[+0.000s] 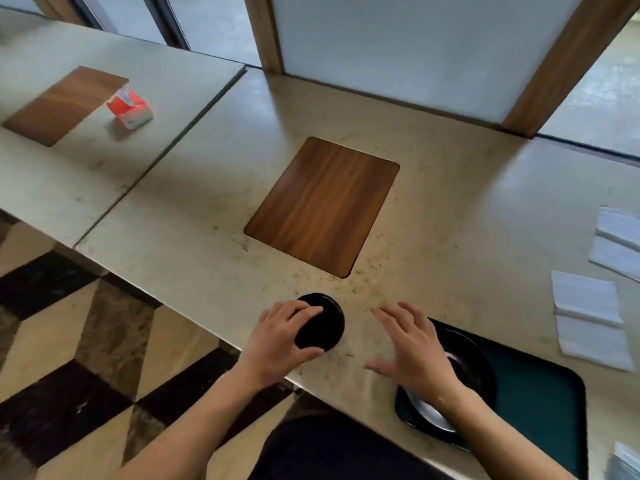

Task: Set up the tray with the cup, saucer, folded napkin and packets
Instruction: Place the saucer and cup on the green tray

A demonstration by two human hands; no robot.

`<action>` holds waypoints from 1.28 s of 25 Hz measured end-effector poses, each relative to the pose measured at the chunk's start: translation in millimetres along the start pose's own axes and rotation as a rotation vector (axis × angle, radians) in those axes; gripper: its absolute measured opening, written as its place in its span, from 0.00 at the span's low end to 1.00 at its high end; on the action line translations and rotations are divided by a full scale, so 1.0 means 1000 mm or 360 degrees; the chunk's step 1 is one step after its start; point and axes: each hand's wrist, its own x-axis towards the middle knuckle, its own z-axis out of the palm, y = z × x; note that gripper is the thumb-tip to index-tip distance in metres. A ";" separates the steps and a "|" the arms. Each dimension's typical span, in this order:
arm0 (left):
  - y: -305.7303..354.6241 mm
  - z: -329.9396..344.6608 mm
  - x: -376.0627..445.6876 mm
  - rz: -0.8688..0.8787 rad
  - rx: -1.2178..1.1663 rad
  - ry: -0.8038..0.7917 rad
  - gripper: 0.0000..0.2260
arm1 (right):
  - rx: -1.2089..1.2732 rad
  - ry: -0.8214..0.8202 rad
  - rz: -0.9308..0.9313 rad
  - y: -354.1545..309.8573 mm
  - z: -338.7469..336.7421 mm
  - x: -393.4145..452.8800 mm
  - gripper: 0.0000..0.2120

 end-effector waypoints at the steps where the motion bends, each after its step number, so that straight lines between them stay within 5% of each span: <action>1: -0.011 -0.004 -0.003 -0.0036 -0.0014 -0.0006 0.31 | 0.0006 -0.0024 -0.0013 -0.006 0.002 0.008 0.45; 16: -0.089 -0.004 0.015 -0.0214 -0.0041 -0.0144 0.11 | 0.0285 -0.0241 0.0107 -0.045 0.032 0.051 0.51; 32: -0.085 -0.013 0.029 -0.0105 0.0003 -0.0174 0.10 | 0.0411 -0.0188 0.0113 -0.040 0.022 0.055 0.49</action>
